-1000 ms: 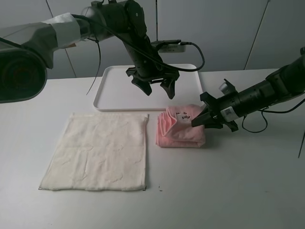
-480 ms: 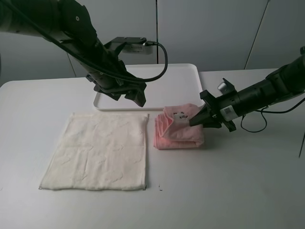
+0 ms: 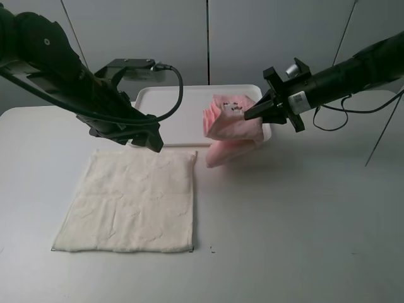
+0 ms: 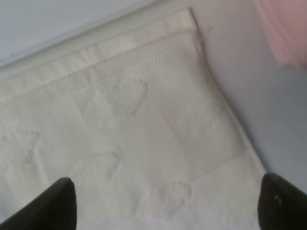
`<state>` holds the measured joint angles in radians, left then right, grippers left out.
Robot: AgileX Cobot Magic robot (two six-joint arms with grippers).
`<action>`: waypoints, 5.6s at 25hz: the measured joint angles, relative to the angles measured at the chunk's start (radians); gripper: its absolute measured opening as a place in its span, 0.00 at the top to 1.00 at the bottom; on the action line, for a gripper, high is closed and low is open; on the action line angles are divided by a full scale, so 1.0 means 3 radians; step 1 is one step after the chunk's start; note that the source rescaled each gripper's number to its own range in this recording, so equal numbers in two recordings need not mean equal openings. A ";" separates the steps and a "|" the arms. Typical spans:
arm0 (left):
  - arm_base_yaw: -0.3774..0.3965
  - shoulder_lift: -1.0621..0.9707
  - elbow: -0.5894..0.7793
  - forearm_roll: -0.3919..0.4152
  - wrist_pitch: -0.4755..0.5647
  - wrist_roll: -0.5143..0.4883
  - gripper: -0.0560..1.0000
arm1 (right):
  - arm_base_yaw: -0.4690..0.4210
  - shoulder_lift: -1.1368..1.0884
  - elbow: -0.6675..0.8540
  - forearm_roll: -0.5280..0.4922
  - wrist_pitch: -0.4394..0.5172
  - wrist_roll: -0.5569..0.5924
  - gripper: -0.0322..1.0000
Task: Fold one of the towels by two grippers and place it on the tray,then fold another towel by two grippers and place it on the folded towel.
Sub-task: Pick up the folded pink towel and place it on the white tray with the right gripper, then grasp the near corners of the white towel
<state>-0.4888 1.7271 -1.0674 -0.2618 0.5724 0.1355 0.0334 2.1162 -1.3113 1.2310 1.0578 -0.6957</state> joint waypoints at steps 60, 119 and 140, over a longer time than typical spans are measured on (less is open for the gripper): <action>0.0000 -0.0019 0.0000 0.0007 0.0026 0.0163 0.02 | 0.0513 0.0840 -0.2662 -0.2098 -0.0282 0.1158 0.00; 0.0493 -0.1804 0.1427 0.1093 0.1148 0.2535 0.01 | 0.2568 -0.1767 0.1170 -0.2633 -0.1209 -0.0504 0.07; 0.0493 -0.0395 0.1475 0.1053 0.0560 0.3110 0.01 | 0.3079 -0.0753 0.0625 -0.3105 -0.0983 -0.0250 0.07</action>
<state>-0.3410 1.6087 -0.6249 0.0541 0.7402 1.0686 0.9572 1.8902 -1.1237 0.2996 0.7629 -0.7706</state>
